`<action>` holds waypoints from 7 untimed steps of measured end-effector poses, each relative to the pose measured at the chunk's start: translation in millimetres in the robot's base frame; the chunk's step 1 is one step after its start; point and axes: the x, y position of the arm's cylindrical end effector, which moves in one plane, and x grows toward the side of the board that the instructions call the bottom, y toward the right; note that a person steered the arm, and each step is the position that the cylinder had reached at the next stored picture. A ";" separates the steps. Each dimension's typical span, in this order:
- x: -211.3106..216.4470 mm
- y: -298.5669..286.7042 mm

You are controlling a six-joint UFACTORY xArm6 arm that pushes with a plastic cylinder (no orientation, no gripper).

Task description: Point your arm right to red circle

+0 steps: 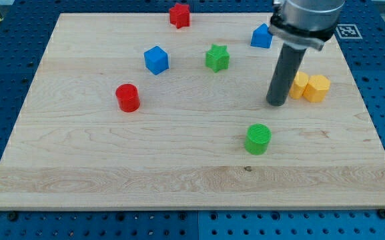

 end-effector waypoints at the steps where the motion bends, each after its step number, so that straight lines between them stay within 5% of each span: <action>1: 25.0 -25.2; 5: 17.8 -138.8; 7: 2.8 -132.5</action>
